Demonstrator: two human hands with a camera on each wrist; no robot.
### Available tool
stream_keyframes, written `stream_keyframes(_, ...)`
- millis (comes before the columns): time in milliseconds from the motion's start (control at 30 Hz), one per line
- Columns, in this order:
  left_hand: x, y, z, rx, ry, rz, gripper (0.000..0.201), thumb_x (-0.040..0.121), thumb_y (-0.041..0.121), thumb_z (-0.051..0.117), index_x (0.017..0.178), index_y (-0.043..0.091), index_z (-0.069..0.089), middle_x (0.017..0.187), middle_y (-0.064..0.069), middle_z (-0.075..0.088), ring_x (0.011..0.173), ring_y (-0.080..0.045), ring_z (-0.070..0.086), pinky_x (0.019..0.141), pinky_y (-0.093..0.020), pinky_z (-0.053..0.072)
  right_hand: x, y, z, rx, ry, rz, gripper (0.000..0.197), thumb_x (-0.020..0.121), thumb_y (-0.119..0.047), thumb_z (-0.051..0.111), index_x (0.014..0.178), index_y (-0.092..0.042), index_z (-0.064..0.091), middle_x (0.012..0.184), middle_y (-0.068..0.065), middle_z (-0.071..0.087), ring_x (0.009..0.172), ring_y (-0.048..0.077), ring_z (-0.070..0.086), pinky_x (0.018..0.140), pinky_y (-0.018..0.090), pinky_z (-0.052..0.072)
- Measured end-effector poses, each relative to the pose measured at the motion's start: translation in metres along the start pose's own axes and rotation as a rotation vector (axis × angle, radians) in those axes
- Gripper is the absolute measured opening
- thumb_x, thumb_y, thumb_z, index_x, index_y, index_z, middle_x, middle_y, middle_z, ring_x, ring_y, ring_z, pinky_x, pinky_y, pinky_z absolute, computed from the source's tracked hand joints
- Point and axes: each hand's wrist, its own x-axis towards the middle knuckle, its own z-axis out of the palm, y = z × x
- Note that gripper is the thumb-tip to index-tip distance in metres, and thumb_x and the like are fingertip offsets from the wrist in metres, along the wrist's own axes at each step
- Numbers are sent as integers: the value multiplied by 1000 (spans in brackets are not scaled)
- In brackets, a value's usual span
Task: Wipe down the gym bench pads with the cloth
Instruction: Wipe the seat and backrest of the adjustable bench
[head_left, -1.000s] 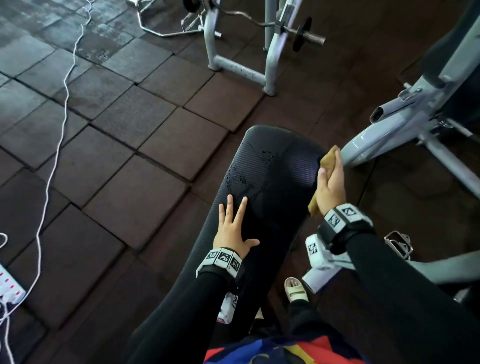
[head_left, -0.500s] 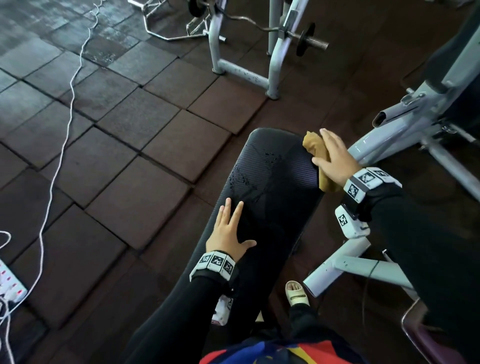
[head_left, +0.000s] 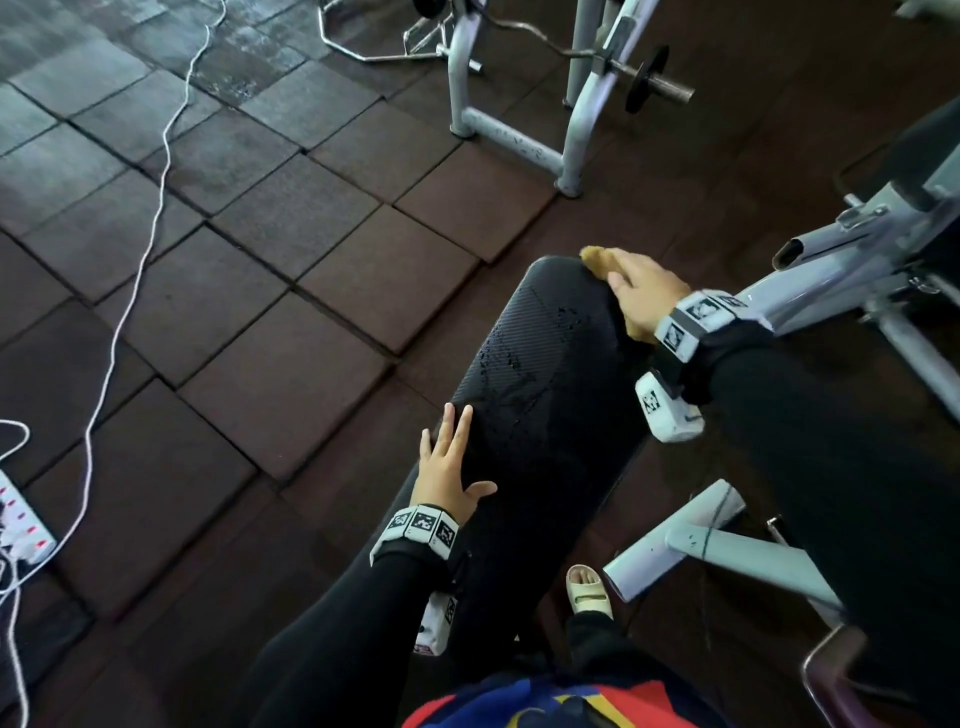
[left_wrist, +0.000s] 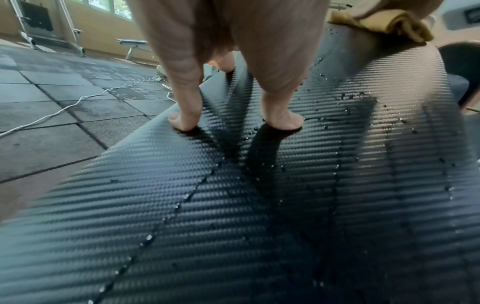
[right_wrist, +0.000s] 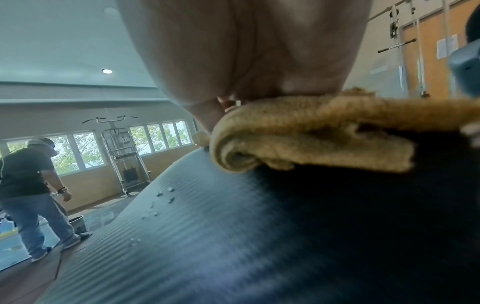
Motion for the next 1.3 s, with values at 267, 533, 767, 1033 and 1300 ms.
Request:
stream_keyframes(267,0,-5,5,-5,44,19,106,79,24,76,143,39,-7,150,16,-18,145,-36,-8,118,-40,4,7,-2,5,37,3,-81,40,97,-30,39,137,-35,37,144,-2,40,124,34,43,105,43,33)
stream_keyframes(533,1,-7,8,-6,47,8,108,78,26,77,141,44,-9,151,17,-18,145,-35,-8,117,-38,5,-18,30,9,62,58,50,39,98,-30,34,138,-31,34,143,1,39,122,35,44,102,47,37)
stream_keyframes(767,2,-8,8,-33,42,-4,108,78,24,77,141,47,-8,150,21,-18,145,-34,-9,116,-37,7,32,-30,29,-199,21,-94,50,99,-32,32,147,-30,21,157,-8,16,142,24,19,115,45,16)
stream_keyframes(1033,-1,-7,5,-40,44,-1,104,79,26,76,144,43,-3,149,18,-17,146,-32,-7,117,-38,9,-48,-56,117,-512,-97,-374,61,99,-30,30,149,-32,-5,158,-8,-5,146,22,-3,114,49,-3)
stream_keyframes(1300,-3,-9,8,-76,61,-17,104,78,26,76,143,47,-2,149,21,-17,146,-27,-8,117,-35,9,-88,3,93,-516,-64,-323,60,98,-32,34,145,-44,-1,156,-15,13,144,18,15,114,45,0)
